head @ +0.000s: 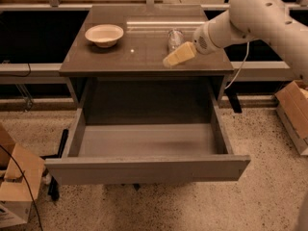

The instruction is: Place water bottle into top drawer

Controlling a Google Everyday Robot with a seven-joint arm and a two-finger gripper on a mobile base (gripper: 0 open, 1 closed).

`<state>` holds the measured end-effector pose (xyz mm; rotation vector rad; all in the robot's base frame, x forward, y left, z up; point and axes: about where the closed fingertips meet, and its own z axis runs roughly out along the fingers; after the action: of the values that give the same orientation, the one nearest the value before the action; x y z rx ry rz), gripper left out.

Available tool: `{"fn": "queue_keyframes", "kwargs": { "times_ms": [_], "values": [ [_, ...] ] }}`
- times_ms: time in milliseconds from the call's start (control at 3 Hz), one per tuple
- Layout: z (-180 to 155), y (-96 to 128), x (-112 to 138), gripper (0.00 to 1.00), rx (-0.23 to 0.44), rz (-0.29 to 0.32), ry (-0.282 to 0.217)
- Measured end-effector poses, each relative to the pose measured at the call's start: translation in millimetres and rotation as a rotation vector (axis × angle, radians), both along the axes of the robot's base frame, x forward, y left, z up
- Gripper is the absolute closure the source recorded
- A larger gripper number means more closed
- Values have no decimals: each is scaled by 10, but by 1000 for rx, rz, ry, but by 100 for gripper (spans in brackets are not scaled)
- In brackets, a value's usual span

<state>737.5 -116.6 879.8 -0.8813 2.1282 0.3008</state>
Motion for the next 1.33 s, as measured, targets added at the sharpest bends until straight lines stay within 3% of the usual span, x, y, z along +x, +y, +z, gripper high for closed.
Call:
{"fn": "queue_keyframes", "kwargs": {
  "times_ms": [333, 667, 1000, 1333],
  "values": [
    [-83, 97, 370, 0, 8, -26, -33],
    [-239, 159, 633, 0, 28, -64, -34],
    [-398, 142, 857, 13, 42, -126, -19],
    [-420, 10, 993, 35, 53, -201, -29]
  ]
}}
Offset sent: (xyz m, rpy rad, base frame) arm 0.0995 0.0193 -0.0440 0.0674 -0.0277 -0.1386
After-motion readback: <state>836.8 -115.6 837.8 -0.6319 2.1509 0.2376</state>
